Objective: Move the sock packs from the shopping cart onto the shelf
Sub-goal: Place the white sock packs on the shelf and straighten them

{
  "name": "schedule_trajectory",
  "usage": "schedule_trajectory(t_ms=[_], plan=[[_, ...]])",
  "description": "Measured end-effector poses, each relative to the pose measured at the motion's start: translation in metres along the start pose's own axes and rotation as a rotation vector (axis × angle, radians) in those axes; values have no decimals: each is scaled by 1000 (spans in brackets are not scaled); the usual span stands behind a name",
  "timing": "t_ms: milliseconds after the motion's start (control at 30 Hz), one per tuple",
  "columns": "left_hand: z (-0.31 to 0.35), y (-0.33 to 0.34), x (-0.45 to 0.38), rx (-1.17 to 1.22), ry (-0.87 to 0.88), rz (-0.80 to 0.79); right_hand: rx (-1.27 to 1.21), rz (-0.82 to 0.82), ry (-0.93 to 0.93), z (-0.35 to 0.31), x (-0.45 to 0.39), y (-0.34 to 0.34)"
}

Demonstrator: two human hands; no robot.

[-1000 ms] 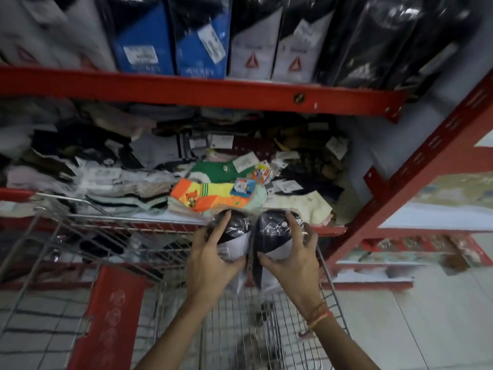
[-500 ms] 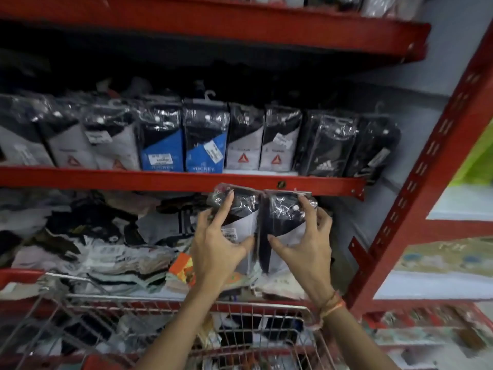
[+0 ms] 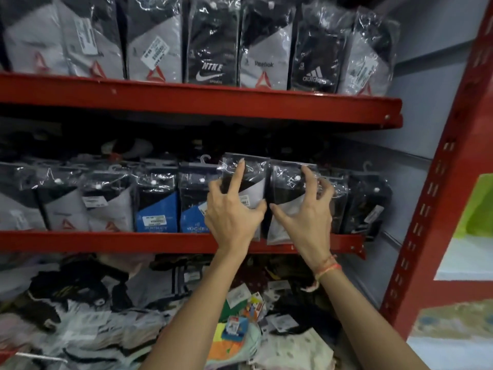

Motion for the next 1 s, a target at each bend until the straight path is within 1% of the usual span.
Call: schedule_trajectory(t_ms=[100, 200, 333, 433, 633, 700, 767, 833, 867, 900, 933, 1000], plan=[[7, 11, -16, -5, 10, 42, 6, 35, 11, 0, -17, 13], [5, 27, -21, -18, 2, 22, -7, 42, 44, 6, -21, 28], [-2, 46, -24, -31, -16, -2, -6, 58, 33, 16, -17, 44], [-10, 53, -17, -72, -11, -13, 22, 26, 42, 25, -11, 55], [-25, 61, 7, -136, 26, -156, 143, -112, 11, 36, 3, 65], [-21, 56, 8, -212, 62, -204, 250, -108, -44, 28, 1, 58], [-15, 43, 7, -332, 128, -199, 400, -47, -156, 18, -3, 46], [-6, 27, 2, -401, 255, -112, 494, 23, -292, 8, -12, 33], [-4, 24, -2, -423, 336, -78, 505, 21, -339, 5, -18, 29], [-2, 24, -8, -454, 423, -79, 512, -12, -365, 3, -26, 27], [-3, 29, -14, -497, 499, -135, 534, -73, -375, 4, -34, 27], [-9, 46, -24, -594, 592, -317, 623, -240, -349, 11, -46, 35]])
Point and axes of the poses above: each hand's wrist, its own x-axis away from the middle knuckle, its own y-axis out of the palm, z = x × y, the point moved 6 cm from there along -x, towards the middle knuckle, and after that the axes turned 5 degrees about y, right-handed, at the moved point
